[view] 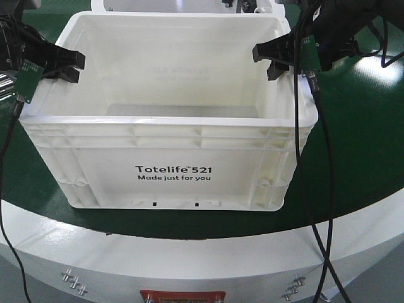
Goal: Place moving items into box and shelve
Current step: 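Close both grippers on the crate's side rims, then lift the crate off the conveyor with both grippers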
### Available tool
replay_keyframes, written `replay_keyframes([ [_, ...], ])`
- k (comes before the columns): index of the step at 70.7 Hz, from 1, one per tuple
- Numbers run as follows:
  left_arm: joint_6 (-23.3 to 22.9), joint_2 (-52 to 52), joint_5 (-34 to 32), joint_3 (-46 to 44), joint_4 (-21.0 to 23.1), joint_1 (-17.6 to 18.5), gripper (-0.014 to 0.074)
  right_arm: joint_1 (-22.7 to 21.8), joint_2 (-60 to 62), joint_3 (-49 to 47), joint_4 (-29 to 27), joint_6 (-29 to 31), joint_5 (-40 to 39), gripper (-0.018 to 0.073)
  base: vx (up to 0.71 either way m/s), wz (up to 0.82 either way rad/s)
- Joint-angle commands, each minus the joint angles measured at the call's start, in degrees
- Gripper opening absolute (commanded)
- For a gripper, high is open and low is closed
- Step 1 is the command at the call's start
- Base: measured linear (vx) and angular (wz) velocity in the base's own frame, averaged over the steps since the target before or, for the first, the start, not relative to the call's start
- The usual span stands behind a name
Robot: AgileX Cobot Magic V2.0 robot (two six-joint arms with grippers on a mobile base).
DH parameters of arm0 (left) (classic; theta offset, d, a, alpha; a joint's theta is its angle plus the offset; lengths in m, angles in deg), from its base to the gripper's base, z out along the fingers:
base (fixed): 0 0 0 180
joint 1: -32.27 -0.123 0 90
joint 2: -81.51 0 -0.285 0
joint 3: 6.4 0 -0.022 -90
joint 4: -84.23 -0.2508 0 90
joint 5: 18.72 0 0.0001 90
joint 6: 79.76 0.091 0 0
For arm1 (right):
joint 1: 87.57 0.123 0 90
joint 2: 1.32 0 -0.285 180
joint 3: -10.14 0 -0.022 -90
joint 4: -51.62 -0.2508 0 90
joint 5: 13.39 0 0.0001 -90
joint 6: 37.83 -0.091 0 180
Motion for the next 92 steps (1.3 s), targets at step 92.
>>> replay_keyframes([
  [92,1.8,-13.4,-2.7,-1.6,5.2,0.3,-0.0020,0.1,14.6,-1.8,-3.4,2.0,-0.6,-0.0012,0.00,0.00],
])
